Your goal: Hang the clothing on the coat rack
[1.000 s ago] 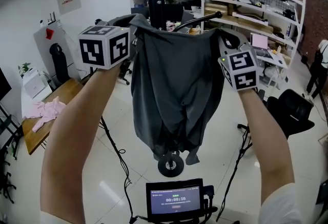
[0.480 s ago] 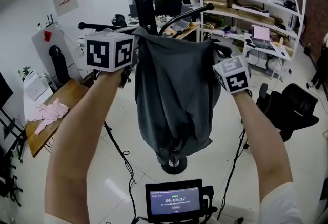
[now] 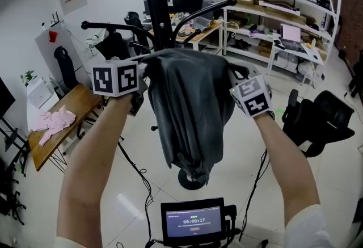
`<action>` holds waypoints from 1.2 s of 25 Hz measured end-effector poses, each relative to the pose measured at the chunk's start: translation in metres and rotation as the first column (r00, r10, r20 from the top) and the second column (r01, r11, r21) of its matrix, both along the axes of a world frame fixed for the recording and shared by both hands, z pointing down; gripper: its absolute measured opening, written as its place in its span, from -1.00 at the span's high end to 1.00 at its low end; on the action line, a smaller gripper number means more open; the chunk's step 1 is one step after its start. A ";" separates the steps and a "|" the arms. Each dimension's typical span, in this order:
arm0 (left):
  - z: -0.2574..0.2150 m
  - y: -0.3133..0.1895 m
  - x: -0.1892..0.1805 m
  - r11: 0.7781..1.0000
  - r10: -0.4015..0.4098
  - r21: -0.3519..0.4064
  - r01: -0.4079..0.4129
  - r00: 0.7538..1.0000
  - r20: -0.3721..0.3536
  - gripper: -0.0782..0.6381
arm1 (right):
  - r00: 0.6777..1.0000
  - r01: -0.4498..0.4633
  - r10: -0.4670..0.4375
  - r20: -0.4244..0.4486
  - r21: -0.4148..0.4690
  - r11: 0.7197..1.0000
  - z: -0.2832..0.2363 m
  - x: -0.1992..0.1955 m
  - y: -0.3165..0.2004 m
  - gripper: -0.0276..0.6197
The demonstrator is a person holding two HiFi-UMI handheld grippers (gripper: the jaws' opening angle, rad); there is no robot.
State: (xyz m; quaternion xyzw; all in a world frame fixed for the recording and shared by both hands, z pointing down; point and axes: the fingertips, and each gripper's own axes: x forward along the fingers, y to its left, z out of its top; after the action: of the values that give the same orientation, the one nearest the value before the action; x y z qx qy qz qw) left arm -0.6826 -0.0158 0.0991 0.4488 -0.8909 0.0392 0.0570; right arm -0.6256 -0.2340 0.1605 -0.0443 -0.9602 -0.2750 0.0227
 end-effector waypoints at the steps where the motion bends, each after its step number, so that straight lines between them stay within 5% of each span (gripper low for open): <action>1: 0.007 -0.002 0.002 1.000 0.013 0.001 -0.013 1.000 -0.009 0.75 | 1.000 0.008 -0.008 -0.010 -0.002 1.000 0.007 0.002 0.002 0.90; 14: 0.062 -0.012 0.031 0.993 0.098 0.061 -0.100 0.995 0.032 0.73 | 0.996 0.067 -0.071 -0.057 -0.071 0.995 0.065 0.026 0.040 0.89; 18: 0.080 -0.010 0.037 0.988 0.109 0.108 -0.110 0.994 0.014 0.67 | 0.995 0.076 -0.081 -0.059 -0.080 0.994 0.079 0.033 0.055 0.90; 22: 0.097 0.003 0.041 0.984 0.111 0.140 -0.110 0.994 -0.004 0.39 | 0.994 0.083 -0.088 -0.060 -0.084 0.993 0.087 0.037 0.068 0.90; 30: 0.144 0.048 0.069 0.971 0.086 0.229 -0.064 0.992 -0.089 0.35 | 0.996 0.065 -0.071 -0.054 -0.100 0.993 0.093 0.046 0.076 0.90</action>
State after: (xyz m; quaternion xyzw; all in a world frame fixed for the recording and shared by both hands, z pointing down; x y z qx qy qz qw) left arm -0.6132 0.0322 0.2434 0.4871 -0.8681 -0.0824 0.0478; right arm -0.5795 -0.1582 0.2540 -0.0859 -0.9694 -0.2269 0.0388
